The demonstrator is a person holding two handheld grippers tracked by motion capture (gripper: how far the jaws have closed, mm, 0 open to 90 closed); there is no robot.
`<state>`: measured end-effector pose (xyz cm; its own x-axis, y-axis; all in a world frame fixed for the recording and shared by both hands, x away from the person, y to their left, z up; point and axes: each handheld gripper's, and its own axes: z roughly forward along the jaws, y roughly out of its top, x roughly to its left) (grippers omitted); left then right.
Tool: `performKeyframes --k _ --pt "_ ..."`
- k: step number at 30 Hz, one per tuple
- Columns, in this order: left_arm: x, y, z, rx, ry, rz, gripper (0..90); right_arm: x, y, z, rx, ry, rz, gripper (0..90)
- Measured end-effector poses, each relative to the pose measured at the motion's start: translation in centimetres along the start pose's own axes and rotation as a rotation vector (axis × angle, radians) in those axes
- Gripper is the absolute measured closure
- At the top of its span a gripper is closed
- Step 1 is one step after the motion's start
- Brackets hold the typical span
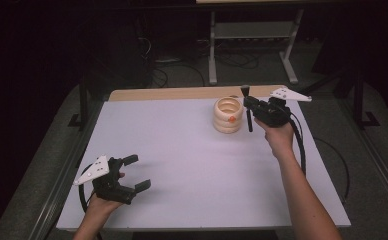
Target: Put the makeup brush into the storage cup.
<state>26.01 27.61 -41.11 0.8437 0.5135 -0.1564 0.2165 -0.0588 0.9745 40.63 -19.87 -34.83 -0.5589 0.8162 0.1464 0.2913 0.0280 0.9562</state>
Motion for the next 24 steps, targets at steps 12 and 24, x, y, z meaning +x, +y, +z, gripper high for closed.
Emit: performKeyframes --k 12,24 --pt "0.0 0.0 0.0 -0.002 0.000 -0.003 0.0 -0.1 0.6 1.1 -0.004 -0.007 -0.004 77.0" --pt "0.0 0.0 0.0 -0.003 -0.001 -0.002 0.0 -0.2 1.1 2.0 -0.019 -0.017 -0.003 77.0"
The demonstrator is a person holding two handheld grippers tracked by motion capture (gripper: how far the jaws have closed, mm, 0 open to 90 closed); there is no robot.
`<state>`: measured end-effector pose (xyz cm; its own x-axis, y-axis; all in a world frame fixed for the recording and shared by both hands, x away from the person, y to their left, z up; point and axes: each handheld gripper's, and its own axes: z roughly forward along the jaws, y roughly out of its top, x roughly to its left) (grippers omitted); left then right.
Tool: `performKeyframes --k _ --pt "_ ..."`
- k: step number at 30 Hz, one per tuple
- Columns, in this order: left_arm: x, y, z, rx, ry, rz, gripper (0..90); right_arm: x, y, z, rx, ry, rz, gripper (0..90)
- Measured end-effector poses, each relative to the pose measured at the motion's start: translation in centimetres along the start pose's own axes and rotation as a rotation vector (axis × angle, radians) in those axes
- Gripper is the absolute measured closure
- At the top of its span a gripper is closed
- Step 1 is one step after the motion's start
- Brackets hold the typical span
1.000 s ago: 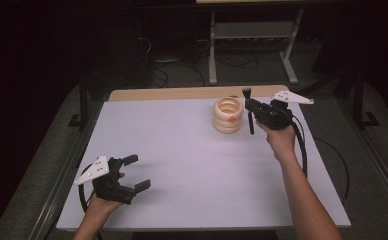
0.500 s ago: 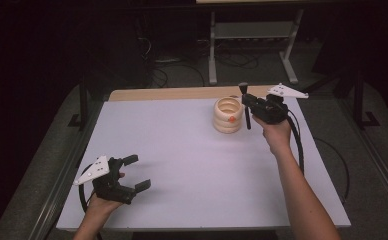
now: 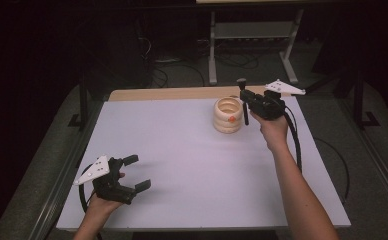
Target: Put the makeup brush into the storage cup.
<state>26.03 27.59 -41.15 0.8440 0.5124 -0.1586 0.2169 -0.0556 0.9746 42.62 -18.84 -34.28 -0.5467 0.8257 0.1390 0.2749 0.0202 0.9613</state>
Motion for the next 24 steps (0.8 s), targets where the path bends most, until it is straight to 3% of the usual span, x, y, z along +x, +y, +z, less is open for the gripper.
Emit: performKeyframes --k 24 --pt "0.0 0.0 0.0 0.001 -0.002 -0.001 0.0 0.0 1.5 2.2 -0.026 0.006 0.028 77.0"
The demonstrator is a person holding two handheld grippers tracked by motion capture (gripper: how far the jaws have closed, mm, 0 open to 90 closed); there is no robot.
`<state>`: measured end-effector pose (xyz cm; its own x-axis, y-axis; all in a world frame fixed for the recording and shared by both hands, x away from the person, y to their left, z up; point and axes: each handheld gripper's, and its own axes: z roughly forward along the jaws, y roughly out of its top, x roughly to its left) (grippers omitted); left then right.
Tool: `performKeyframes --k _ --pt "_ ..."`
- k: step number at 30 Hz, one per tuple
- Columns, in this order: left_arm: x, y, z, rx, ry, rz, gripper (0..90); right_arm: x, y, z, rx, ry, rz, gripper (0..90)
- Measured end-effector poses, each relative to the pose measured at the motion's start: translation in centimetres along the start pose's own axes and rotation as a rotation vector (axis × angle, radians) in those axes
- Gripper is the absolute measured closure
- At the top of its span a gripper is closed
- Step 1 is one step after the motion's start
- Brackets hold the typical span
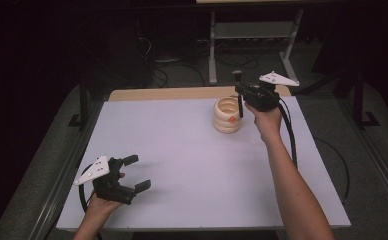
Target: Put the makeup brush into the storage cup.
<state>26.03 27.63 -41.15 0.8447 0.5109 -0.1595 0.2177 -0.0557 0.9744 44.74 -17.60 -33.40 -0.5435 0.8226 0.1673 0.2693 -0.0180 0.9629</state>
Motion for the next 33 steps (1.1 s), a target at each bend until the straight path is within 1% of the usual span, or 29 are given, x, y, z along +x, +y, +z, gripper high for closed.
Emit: performKeyframes --k 8,15,19,21,26,29,33 --pt "0.0 0.0 0.0 0.000 -0.001 0.002 0.0 0.1 0.3 0.9 0.007 -0.004 -0.007 76.9" --pt "0.0 0.0 0.0 -0.003 -0.002 -0.001 0.0 0.1 0.7 1.7 -0.003 -0.003 0.012 76.9" --pt "0.0 0.0 0.0 -0.003 -0.002 -0.001 0.0 0.2 1.0 2.1 -0.006 0.000 0.012 76.9" --pt "0.0 0.0 0.0 -0.003 -0.002 -0.002 0.0 0.4 1.1 2.4 -0.004 -0.002 0.004 77.0" --pt "0.0 0.1 -0.1 0.002 -0.001 0.004 0.0 0.5 0.9 3.1 0.001 -0.004 0.001 76.9" --pt "0.0 0.0 0.0 -0.002 -0.003 0.000 0.0 0.6 0.7 3.5 0.001 -0.009 -0.005 76.9" --pt "0.0 0.1 -0.1 -0.001 -0.003 0.001 0.0 0.5 0.3 3.9 0.002 -0.020 0.004 76.9"
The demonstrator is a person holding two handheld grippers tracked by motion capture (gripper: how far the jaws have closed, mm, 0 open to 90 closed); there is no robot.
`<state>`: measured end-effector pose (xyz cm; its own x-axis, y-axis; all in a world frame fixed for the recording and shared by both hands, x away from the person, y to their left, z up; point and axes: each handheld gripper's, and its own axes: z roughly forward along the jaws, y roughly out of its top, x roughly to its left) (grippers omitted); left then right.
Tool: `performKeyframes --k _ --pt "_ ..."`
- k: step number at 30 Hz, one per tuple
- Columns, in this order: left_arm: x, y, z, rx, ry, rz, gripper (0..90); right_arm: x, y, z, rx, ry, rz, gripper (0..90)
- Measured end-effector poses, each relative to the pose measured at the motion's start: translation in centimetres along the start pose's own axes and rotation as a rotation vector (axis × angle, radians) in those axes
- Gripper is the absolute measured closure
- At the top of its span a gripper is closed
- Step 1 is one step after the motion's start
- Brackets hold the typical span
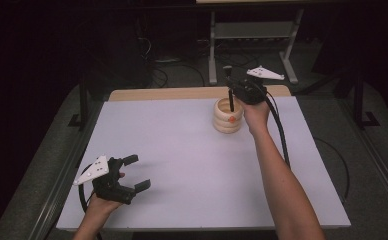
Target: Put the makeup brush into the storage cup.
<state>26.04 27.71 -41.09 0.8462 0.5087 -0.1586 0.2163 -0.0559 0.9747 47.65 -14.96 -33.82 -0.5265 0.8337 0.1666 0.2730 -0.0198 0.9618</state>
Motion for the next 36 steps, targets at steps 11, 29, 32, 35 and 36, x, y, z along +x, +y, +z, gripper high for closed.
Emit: performKeyframes --k 11,29,32,35,36 --pt "0.0 0.0 0.1 -0.003 -0.002 -0.002 0.0 -0.3 -0.7 0.6 0.030 -0.012 -0.008 76.9" --pt "0.0 0.0 0.0 -0.004 -0.002 -0.003 0.0 -0.4 -2.1 1.4 0.083 -0.019 -0.014 76.7" --pt "-0.1 0.0 0.0 -0.001 -0.001 -0.004 0.0 -0.6 -2.4 1.4 0.093 -0.013 -0.006 76.5" --pt "-0.1 0.0 0.0 -0.001 -0.002 -0.003 0.0 -0.8 -2.6 1.3 0.103 -0.008 0.004 70.4" --pt "-0.1 0.0 0.1 -0.001 -0.001 -0.003 0.0 -0.9 -2.6 1.3 0.101 -0.010 0.011 62.7"
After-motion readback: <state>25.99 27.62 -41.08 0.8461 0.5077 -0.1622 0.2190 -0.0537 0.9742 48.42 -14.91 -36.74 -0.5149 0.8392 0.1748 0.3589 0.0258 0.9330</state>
